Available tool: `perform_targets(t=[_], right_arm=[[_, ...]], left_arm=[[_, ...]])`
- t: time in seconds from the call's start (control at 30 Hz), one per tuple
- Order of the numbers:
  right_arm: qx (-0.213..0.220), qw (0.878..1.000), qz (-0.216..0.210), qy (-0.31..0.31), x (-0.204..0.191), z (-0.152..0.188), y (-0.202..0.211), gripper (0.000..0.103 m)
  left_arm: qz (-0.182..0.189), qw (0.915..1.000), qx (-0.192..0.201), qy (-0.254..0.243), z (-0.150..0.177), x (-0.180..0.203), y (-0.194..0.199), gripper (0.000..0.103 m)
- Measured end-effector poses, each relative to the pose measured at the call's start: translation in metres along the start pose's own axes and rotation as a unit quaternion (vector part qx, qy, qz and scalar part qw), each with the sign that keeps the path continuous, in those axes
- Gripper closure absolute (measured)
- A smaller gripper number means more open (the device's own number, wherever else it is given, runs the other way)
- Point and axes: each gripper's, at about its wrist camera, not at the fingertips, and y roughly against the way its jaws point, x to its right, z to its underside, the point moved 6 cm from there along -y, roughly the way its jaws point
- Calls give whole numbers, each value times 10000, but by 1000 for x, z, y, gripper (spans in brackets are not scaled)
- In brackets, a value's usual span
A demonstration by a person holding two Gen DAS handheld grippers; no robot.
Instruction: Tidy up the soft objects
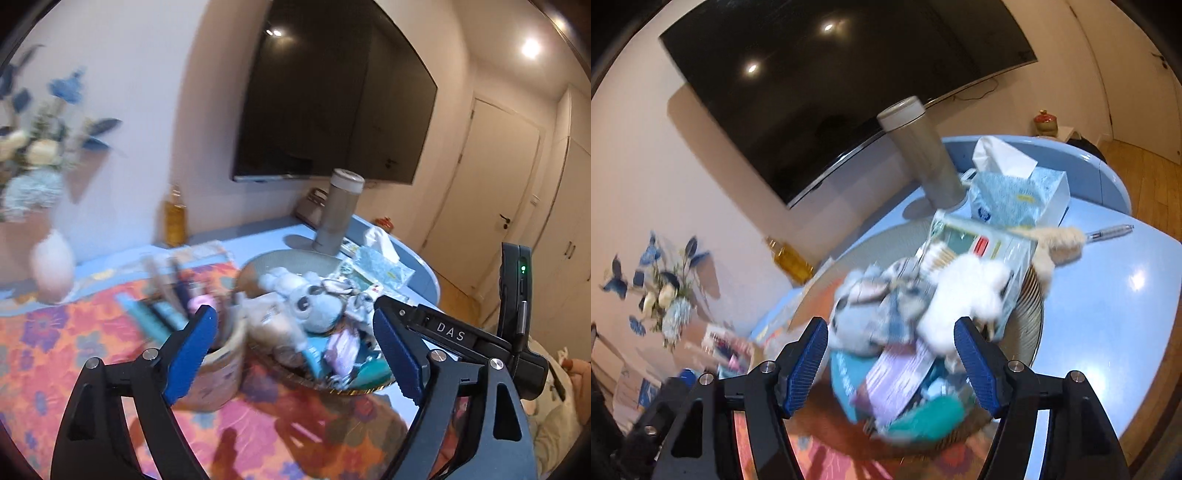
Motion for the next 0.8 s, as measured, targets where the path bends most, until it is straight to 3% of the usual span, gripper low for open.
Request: perform_targets(t=[0.2,0.3,0.43,0.53,0.63,0.67,0.7,0.77,0.8], right_arm=[[93,9946,-317,981,-66,31,24,31],[258,9839,-498,1696,-115,51,39,20],[318,9602,-943,2609,-186,91,59,18],[202,9350,-1088,3370,-232,137,58,18],[83,9139,-808,3978,-258,179,41,18],[13,9072,-748,4140,-265,193,32,18],[-32,9037,-700,4223,-269,203,25,18],[-172,9000,-564,4320,-273,220,8,18],[-244,9004,-527,4311,-273,225,0,18]], left_arm=[[-416,9980,297,360,9,-39,62,17],[-909,9948,385,263,7,-60,95,2],[-1577,9851,674,120,5,-92,148,1],[-2132,9731,751,438,13,-128,175,1],[-2696,9561,755,867,35,-173,192,1],[-3003,9458,802,938,44,-187,197,1],[-3512,9277,890,903,55,-201,202,1],[-4201,9012,794,712,72,-218,202,1],[-4270,8996,670,624,79,-223,197,1]])
